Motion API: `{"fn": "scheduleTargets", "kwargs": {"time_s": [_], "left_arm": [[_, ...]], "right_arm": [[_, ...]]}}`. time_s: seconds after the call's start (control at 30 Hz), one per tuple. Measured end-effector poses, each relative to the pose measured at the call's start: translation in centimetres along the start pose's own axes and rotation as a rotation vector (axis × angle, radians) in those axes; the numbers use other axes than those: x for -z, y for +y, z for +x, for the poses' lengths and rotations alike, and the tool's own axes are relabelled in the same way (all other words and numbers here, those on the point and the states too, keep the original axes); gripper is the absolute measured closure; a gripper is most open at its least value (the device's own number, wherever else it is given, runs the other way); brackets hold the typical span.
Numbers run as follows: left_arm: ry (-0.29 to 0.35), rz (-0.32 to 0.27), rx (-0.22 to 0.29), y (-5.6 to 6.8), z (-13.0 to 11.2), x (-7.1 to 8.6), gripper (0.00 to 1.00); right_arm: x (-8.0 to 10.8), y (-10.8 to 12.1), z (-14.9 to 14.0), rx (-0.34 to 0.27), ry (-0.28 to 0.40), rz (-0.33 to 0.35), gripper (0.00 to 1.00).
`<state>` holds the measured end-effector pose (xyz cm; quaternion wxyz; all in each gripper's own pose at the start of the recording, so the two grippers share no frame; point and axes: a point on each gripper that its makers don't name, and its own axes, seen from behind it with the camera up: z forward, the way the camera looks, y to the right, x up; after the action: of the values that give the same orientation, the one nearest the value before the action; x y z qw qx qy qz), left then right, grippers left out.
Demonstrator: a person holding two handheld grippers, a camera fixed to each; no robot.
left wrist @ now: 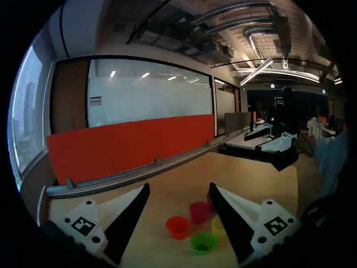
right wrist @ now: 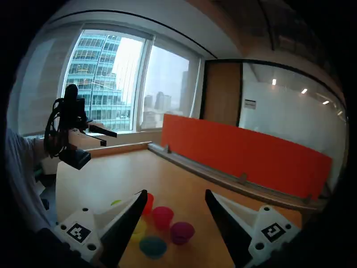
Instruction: Pour water
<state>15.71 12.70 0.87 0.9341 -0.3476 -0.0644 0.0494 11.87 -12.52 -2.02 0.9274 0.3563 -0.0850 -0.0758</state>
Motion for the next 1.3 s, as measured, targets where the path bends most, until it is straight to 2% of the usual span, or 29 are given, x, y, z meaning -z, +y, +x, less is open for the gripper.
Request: {"fn": "scheduleTargets", "kwargs": {"time_s": [0.47,0.77,0.97,1.3], "left_arm": [[-0.055,-0.085,-0.046,1.9,-3.6,-0.7,0.02],[-0.123,-0.126,-0.092,3.1,-6.8,-1.5,0.02],[-0.172,-0.174,-0.118,4.2,-8.9,-2.0,0.02],[-0.254,-0.204,-0.117,4.2,-12.6,-2.3,0.02]], "right_arm": [[-0.6,-0.8,-4.4,0.037,-0.089,0.067,0.0],[-0.8,-1.7,-7.8,0.066,-0.156,0.113,0.0],[-1.3,-2.5,-10.0,0.076,-0.206,0.16,0.0],[-2.3,-3.2,-13.1,0.085,-0.266,0.202,0.0]]}}
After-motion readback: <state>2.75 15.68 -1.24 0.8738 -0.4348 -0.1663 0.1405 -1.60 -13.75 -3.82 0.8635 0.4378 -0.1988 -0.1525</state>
